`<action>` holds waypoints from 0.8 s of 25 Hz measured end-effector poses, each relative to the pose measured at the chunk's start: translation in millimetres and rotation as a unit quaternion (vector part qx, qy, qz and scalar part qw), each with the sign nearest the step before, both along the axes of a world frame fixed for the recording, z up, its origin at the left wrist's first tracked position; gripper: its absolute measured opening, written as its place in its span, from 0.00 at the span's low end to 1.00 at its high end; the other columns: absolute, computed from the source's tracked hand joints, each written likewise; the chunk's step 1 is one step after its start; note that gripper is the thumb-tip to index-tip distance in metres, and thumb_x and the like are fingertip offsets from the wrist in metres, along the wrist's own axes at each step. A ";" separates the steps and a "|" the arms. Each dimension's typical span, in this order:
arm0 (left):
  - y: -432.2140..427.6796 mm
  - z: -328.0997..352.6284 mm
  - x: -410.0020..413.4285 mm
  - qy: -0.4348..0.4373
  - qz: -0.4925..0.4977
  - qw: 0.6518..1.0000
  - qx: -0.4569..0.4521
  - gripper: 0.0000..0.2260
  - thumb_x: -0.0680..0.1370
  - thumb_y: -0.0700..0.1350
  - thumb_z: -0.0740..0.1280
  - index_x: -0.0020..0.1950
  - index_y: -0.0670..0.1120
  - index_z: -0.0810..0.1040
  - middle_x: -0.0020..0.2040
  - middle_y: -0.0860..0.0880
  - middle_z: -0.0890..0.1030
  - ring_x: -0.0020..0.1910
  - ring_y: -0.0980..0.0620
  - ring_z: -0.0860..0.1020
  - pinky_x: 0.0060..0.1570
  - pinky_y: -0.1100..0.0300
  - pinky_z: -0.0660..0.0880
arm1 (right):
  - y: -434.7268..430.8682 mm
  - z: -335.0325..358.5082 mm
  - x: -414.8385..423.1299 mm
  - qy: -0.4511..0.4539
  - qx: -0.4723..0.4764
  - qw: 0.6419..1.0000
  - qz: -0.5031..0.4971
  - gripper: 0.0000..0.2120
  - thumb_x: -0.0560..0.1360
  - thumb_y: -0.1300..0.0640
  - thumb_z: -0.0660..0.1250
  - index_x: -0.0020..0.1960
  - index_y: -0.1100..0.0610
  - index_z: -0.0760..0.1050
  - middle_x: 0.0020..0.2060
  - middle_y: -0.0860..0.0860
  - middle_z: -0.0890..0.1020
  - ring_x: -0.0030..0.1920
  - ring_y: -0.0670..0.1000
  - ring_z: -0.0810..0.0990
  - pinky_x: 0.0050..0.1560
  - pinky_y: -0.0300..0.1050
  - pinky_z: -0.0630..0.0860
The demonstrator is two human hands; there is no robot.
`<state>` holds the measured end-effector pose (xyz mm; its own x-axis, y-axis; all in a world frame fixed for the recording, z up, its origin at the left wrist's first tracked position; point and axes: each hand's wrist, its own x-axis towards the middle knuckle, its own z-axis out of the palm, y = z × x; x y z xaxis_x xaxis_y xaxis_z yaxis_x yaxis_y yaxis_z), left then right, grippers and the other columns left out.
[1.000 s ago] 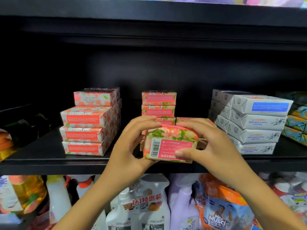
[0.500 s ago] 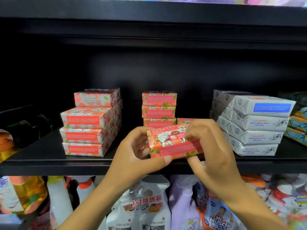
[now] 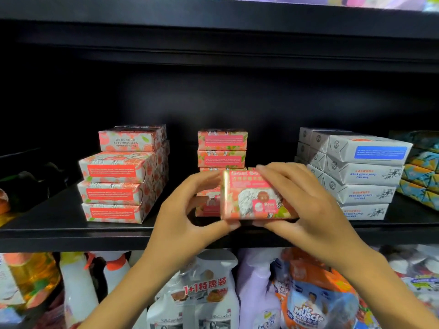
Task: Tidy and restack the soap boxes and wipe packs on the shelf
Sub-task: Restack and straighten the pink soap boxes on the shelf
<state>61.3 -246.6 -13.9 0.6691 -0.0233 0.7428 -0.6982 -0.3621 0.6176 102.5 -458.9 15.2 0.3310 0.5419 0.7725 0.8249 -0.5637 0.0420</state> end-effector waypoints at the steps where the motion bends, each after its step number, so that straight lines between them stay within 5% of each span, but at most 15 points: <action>1: 5.4 -2.2 0.5 0.008 0.043 0.999 -0.008 0.27 0.65 0.51 0.79 0.61 0.55 0.75 0.57 0.61 0.79 0.59 0.60 0.76 0.54 0.68 0.73 | -4.6 4.1 3.4 0.000 0.017 1.000 -0.013 0.33 0.66 0.49 0.72 0.67 0.63 0.70 0.60 0.54 0.74 0.61 0.51 0.70 0.61 0.37 0.65; 5: 22.8 -15.0 5.8 0.033 0.179 0.981 0.062 0.15 0.66 0.56 0.73 0.50 0.56 0.78 0.48 0.62 0.80 0.51 0.64 0.77 0.52 0.67 0.74 | -22.3 27.5 24.1 0.043 0.063 0.992 -0.099 0.37 0.64 0.48 0.76 0.68 0.59 0.68 0.61 0.54 0.73 0.62 0.51 0.68 0.58 0.38 0.62; 10: 27.4 -26.5 10.7 0.019 0.282 0.947 0.154 0.18 0.66 0.56 0.75 0.49 0.49 0.77 0.44 0.56 0.77 0.44 0.59 0.76 0.42 0.60 0.76 | -23.2 40.4 53.7 0.103 0.019 0.983 -0.150 0.35 0.67 0.48 0.73 0.70 0.55 0.65 0.64 0.52 0.72 0.64 0.51 0.67 0.60 0.43 0.63; 16: 29.8 -25.6 10.4 0.019 0.291 0.935 0.203 0.13 0.67 0.61 0.70 0.37 0.52 0.78 0.35 0.58 0.77 0.37 0.59 0.76 0.34 0.66 0.71 | -19.2 38.1 63.4 0.126 -0.045 0.985 -0.109 0.25 0.72 0.50 0.69 0.67 0.55 0.70 0.62 0.51 0.75 0.61 0.50 0.70 0.56 0.41 0.65; 20: 32.0 -27.4 9.7 0.015 0.287 0.935 0.210 0.11 0.67 0.56 0.74 0.37 0.50 0.78 0.35 0.57 0.78 0.37 0.58 0.76 0.35 0.66 0.71 | -17.9 33.0 64.3 0.129 -0.051 0.981 -0.136 0.26 0.75 0.51 0.66 0.71 0.53 0.65 0.68 0.50 0.71 0.68 0.50 0.67 0.66 0.47 0.65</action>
